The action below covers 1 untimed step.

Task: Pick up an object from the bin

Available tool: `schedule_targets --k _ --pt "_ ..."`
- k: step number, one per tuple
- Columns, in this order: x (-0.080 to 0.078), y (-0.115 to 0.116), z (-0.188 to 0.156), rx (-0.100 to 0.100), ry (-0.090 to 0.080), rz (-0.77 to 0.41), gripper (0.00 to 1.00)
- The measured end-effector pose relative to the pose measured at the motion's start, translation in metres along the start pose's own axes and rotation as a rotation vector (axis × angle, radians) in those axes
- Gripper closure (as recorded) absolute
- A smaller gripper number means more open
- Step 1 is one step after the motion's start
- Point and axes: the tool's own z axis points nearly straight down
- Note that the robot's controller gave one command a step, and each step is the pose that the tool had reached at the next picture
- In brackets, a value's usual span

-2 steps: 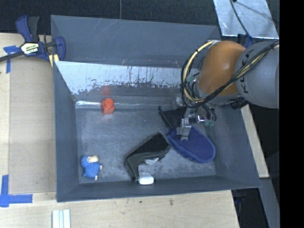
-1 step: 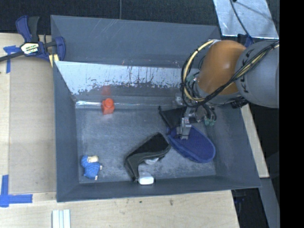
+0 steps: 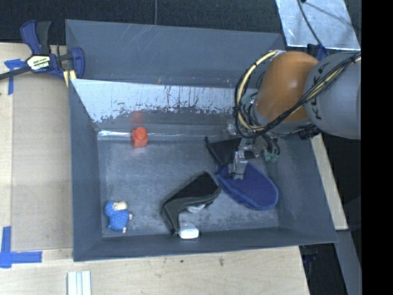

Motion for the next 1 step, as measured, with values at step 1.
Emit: schedule_targets --k 1 --pt "-0.0018 -0.0002 -0.0017 0.0 -0.005 0.0 1.0"
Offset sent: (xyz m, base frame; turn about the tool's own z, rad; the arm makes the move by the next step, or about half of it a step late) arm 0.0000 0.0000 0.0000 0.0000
